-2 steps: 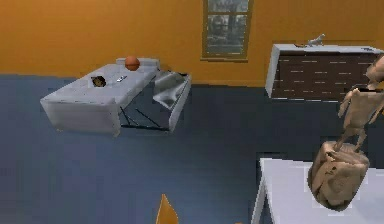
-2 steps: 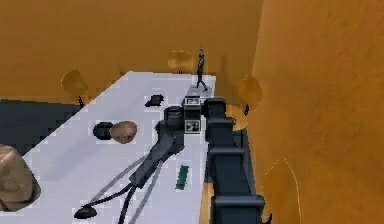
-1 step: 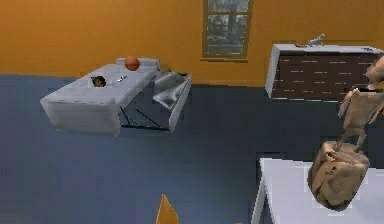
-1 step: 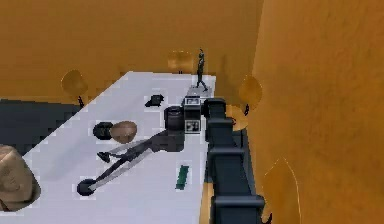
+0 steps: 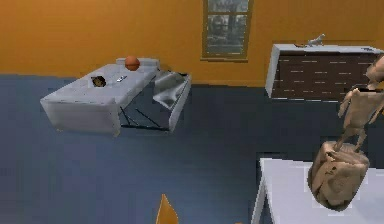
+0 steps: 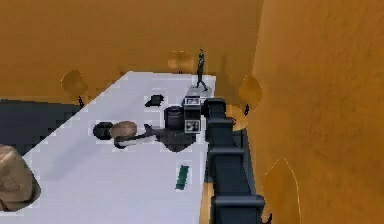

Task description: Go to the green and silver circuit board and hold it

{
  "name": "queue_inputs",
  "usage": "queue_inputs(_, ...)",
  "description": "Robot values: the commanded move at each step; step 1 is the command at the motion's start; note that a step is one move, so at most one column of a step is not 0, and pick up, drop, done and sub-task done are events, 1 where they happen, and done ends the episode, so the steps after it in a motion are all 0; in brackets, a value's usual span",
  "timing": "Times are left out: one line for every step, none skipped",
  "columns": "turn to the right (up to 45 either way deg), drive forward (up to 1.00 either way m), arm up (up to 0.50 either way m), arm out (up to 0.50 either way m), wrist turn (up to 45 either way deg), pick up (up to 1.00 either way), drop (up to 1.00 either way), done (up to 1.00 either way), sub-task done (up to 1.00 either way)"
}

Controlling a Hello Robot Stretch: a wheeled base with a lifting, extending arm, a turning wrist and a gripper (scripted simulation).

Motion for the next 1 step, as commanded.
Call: queue_inputs(0.0, 0.0, 0.0, 0.0, 45.0, 0.0, 0.0, 0.0, 0.0)
